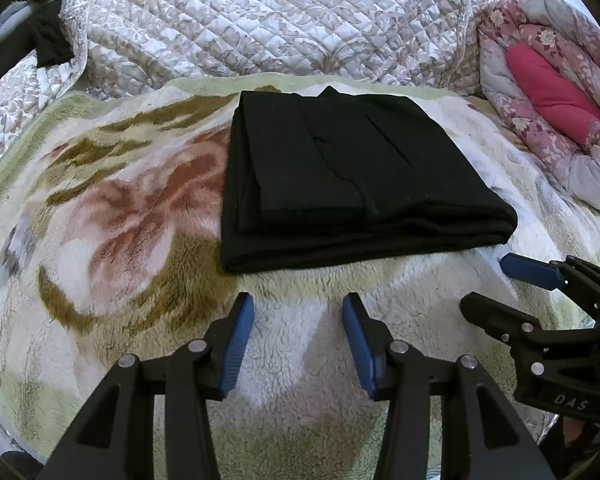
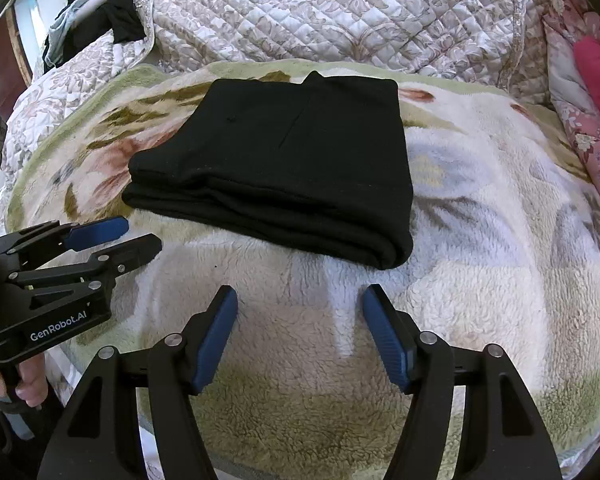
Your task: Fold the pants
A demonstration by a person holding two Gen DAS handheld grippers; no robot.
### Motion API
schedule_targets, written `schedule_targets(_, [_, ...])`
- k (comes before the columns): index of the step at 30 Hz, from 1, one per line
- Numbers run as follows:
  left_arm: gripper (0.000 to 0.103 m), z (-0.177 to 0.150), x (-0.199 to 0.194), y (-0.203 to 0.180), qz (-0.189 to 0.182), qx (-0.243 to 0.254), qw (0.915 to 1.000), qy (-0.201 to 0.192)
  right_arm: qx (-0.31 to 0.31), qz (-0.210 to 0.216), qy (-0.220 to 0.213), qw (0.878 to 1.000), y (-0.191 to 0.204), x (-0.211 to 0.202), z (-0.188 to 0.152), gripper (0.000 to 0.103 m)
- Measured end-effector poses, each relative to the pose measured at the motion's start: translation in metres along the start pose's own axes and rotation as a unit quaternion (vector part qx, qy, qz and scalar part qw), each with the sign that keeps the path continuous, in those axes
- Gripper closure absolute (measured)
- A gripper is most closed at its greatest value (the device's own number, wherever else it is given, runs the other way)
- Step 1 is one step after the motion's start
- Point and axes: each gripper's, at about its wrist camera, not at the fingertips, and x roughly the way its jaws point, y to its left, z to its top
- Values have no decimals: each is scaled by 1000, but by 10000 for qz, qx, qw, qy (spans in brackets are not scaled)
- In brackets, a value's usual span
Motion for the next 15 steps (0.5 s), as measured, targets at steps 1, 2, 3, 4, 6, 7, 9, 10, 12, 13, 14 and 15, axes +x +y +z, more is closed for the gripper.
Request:
schedule_targets(1, [54,0,0,0,0,5,10000,2,-6,-2,-3,10000,0,0,0,37])
schedule_targets(2, [54,0,0,0,0,3,10000,2,-10,-2,-4,10000,1,0,0,37])
schedule_targets(3, [53,0,0,0,-3,-2,10000,2,-9,0,-2,10000,1,0,0,37])
schedule_targets(4, [53,0,0,0,-6,-8,10000,3,-9,2,1,10000,0,0,0,37])
schedule_targets(6, [53,0,1,0,-6,-9,10000,9,-8,14,-1,10000,0,0,0,37])
schedule_targets(7, [53,0,1,1,-3,-12,10000,16,-7,14,-2,10000,0,0,0,37])
schedule_targets(9, [53,0,1,1,4,-13,10000,24,-9,12,-2,10000,0,0,0,37])
schedule_targets(10, [53,0,1,1,3,-14,10000,24,-5,12,-3,10000,0,0,0,37])
schedule_targets(12, [53,0,1,1,1,-14,10000,27,-5,12,-4,10000,0,0,0,37])
schedule_targets(13, [53,0,1,2,-1,-18,10000,30,-4,10,-3,10000,0,0,0,37])
schedule_targets(14, [53,0,1,2,-5,-25,10000,33,-3,9,-1,10000,1,0,0,37])
schedule_targets(15, [53,0,2,3,-5,-30,10000,34,-5,9,1,10000,1,0,0,37])
